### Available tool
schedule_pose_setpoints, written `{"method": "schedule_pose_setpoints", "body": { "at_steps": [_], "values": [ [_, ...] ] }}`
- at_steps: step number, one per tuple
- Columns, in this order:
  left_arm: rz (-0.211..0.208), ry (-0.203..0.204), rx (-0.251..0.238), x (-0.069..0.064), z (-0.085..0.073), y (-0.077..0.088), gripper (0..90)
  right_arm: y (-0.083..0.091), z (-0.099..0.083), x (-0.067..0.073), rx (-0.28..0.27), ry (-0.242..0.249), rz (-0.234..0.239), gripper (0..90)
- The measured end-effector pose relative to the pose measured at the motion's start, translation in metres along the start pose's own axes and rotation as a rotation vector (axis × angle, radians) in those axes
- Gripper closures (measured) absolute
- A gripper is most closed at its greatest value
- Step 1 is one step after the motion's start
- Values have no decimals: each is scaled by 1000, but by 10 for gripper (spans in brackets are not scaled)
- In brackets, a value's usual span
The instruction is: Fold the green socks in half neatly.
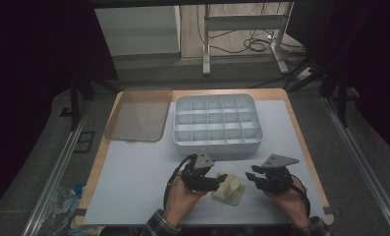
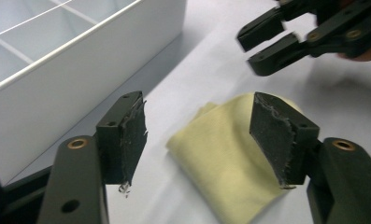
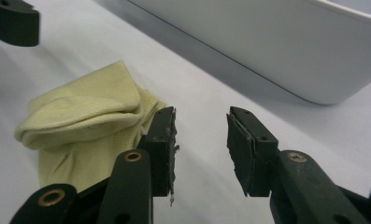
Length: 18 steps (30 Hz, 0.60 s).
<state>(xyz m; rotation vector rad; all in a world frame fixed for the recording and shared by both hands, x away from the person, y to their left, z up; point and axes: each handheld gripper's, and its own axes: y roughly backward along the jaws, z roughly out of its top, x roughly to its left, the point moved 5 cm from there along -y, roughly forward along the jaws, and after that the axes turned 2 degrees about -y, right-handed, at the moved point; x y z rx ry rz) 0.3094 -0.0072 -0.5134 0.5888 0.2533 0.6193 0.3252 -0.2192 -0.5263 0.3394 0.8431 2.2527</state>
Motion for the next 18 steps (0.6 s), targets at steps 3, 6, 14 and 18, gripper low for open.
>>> {"method": "schedule_pose_setpoints", "body": {
  "at_steps": [3, 6, 14, 18],
  "values": [
    [13, 6, 6, 3, -4, -2, 310, 0, 0, 1, -1, -5, 7, 620],
    [30, 15, 25, 8, -13, -6, 277, 0, 2, 2, -4, -11, 19, 625],
    [64, 40, 48, 22, -31, -6, 194, -6, 10, 10, 5, -5, 65, 761],
    [82, 55, 65, 29, -39, -5, 145, -8, 15, 16, 4, 9, 80, 823]
  ]
}}
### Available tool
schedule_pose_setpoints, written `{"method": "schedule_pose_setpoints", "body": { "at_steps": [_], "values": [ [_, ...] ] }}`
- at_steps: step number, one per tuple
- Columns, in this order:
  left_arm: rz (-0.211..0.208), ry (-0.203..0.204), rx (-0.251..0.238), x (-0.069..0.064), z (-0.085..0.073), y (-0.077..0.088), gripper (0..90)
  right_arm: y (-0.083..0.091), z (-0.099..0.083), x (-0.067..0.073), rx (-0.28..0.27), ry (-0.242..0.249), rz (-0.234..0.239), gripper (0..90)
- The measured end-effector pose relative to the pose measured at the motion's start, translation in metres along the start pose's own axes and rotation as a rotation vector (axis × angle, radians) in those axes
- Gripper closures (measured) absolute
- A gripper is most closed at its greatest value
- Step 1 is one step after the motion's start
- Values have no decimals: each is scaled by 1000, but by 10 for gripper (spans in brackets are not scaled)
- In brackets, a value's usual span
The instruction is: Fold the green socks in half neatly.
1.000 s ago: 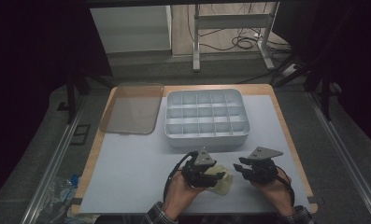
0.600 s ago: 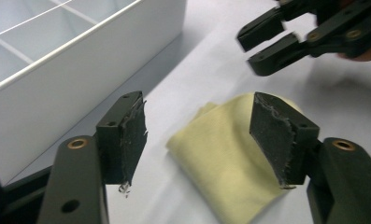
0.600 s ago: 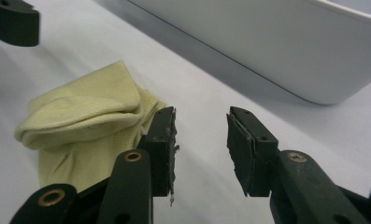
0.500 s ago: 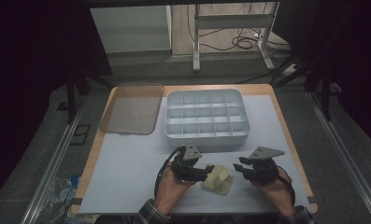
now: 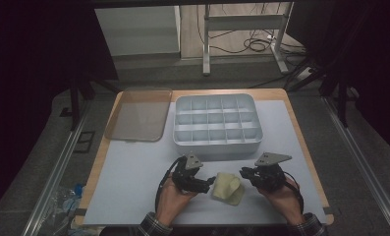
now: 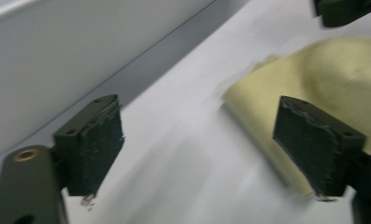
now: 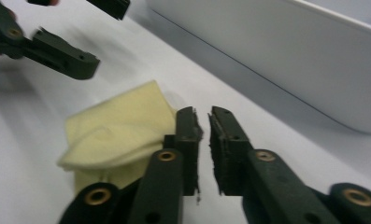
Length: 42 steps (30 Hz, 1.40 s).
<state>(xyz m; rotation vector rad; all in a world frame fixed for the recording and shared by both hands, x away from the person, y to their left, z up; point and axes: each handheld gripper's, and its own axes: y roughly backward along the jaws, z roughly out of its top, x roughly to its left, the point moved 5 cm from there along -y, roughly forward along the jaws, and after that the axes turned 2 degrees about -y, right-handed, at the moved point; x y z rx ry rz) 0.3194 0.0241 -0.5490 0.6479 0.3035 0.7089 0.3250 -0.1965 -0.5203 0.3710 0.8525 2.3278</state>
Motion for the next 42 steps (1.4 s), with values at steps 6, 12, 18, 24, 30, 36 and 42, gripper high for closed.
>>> {"method": "schedule_pose_setpoints", "body": {
  "at_steps": [6, 12, 18, 24, 30, 36, 42],
  "values": [
    [52, 23, 51, 17, -21, -1, 88, -6, 11, 14, 2, 25, 44, 871],
    [72, 50, 82, 27, -36, -4, 79, -12, 14, 27, 12, 55, 77, 871],
    [79, 48, 86, 28, -37, -4, 75, -13, 4, 34, 34, 59, 93, 869],
    [83, 42, 91, 28, -37, -4, 72, -9, -10, 34, 48, 47, 79, 863],
    [83, 42, 93, 28, -37, -4, 71, -17, -24, 32, 75, 38, 68, 866],
    [83, 42, 93, 28, -37, -4, 70, -17, -24, 32, 69, 39, 65, 859],
    [83, 42, 93, 28, -37, -4, 71, 1, -21, 42, 44, 54, 71, 854]
  ]
}}
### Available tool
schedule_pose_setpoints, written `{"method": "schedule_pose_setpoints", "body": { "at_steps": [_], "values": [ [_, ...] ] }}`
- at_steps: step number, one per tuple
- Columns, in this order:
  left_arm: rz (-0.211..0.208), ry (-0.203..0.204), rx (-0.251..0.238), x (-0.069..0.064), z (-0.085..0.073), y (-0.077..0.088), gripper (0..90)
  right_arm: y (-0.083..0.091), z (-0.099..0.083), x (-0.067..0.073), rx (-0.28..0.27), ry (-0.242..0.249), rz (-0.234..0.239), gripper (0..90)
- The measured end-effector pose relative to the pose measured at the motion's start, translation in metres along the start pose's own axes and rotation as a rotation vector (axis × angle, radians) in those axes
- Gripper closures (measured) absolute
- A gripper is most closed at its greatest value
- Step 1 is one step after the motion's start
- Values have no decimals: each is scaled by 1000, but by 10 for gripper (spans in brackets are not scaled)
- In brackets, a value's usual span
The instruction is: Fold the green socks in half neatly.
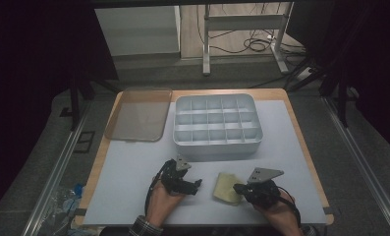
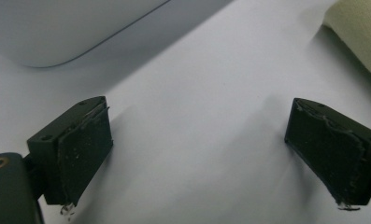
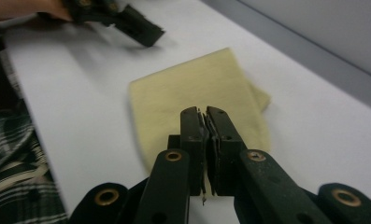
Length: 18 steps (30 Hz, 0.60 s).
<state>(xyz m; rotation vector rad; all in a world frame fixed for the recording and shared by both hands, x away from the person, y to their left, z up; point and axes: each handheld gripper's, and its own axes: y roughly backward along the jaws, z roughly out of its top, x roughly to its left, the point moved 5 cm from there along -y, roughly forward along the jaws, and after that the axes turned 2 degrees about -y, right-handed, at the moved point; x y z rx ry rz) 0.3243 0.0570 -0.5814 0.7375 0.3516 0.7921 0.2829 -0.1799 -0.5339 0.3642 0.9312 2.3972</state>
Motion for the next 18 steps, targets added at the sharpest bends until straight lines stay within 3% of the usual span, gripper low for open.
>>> {"method": "schedule_pose_setpoints", "body": {
  "at_steps": [2, 9, 15, 18],
  "values": [
    [0, 0, 0, 0, 0, 0, 72, -1, -6, 5, 12, 2, 14, 856],
    [6, 6, -4, 0, 0, 1, 92, -14, -15, 4, 37, -11, 16, 872],
    [-39, 2, -60, -11, 12, 7, 146, -17, -15, 3, 38, -5, 5, 892],
    [-82, -36, -97, -27, 31, 10, 154, -17, -15, 3, 39, -6, 6, 891]
  ]
}}
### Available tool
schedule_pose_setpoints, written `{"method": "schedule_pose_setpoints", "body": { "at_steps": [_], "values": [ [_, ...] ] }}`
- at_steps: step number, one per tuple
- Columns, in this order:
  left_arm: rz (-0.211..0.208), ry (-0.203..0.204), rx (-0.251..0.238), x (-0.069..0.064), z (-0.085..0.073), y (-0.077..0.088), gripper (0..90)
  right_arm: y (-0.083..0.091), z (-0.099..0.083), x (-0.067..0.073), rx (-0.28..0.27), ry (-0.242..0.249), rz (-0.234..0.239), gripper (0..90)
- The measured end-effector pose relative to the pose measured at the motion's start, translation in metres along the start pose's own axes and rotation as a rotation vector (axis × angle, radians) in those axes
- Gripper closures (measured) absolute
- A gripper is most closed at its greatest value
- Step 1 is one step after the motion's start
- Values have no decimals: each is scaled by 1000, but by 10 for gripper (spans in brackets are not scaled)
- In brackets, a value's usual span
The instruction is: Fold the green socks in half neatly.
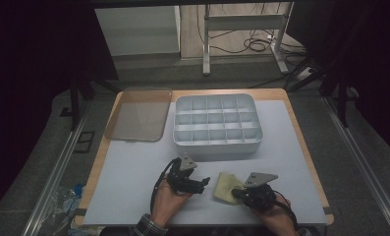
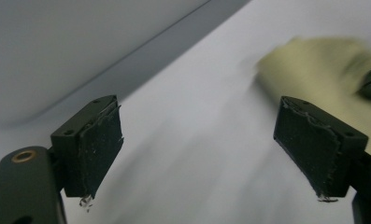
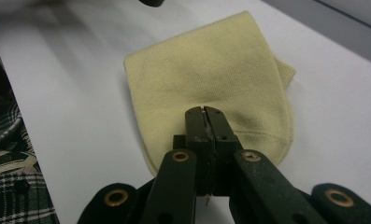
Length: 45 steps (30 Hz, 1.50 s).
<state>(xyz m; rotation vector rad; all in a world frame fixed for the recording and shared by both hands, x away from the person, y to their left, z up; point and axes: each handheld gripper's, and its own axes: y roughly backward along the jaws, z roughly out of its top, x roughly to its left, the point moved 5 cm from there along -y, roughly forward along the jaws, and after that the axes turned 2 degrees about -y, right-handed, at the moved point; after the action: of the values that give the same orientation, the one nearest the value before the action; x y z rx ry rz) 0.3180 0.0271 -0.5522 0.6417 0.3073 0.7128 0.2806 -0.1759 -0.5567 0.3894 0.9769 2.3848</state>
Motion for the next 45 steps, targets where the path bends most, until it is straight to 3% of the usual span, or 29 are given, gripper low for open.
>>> {"method": "schedule_pose_setpoints", "body": {
  "at_steps": [4, 10, 16, 18, 27, 35, 38, 41, 42, 45],
  "values": [
    [-35, -32, -4, -14, 13, -12, 132, 0, 0, 0, 1, 0, 3, 891],
    [-33, -33, 7, -17, 16, -29, 120, 0, 0, -1, 2, 0, 5, 891],
    [17, -49, 54, -12, 9, -42, 122, 0, 0, -1, -1, -3, 9, 891],
    [10, -35, 51, -11, 7, -42, 123, 0, 0, -2, -1, -4, 11, 892],
    [-23, -50, 62, -20, -3, -28, 122, -1, 7, -2, 17, 8, -2, 887],
    [-11, -61, 69, -25, -9, -22, 124, -8, 24, -10, -24, 7, -13, 886],
    [-32, -52, 68, -25, -10, -22, 185, -15, 33, -19, -42, 1, -43, 888],
    [-63, -40, 65, -26, -10, -22, 226, -17, 32, -22, -35, -4, -43, 891],
    [-93, -23, 60, -25, -10, -22, 270, -20, 30, -23, -22, -3, -50, 893],
    [-122, 3, 44, -24, -9, -22, 393, -21, 28, -24, -28, -13, -45, 894]
  ]
}}
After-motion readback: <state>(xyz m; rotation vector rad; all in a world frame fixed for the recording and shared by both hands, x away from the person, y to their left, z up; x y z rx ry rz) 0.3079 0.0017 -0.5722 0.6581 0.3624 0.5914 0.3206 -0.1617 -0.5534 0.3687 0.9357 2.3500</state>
